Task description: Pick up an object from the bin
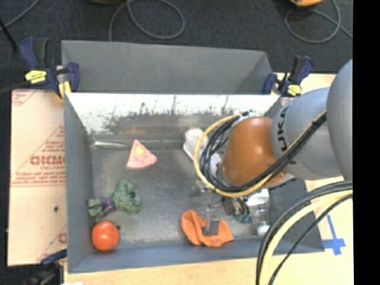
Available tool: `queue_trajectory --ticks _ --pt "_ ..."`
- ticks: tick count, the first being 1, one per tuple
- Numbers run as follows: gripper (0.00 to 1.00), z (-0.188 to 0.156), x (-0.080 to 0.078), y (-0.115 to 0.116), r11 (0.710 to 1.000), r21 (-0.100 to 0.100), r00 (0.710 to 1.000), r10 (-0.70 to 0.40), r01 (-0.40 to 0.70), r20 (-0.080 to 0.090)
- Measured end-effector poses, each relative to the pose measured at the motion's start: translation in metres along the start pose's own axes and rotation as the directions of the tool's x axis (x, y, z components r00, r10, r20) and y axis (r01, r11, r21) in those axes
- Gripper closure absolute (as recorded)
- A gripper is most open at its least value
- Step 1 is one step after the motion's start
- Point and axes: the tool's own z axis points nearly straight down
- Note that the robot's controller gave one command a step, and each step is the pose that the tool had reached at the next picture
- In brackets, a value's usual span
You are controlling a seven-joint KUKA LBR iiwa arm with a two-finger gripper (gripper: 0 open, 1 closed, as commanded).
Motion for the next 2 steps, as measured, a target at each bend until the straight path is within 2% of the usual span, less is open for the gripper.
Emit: queue_trajectory --ticks 1,2 --pt "0.0 0.001 0.001 0.0 0.998 -0.002 0.998 0.068 -0.068 0.003" --pt "0.0 0.002 0.019 -0.003 0.998 0.0 0.998 0.055 -0.055 0.005"
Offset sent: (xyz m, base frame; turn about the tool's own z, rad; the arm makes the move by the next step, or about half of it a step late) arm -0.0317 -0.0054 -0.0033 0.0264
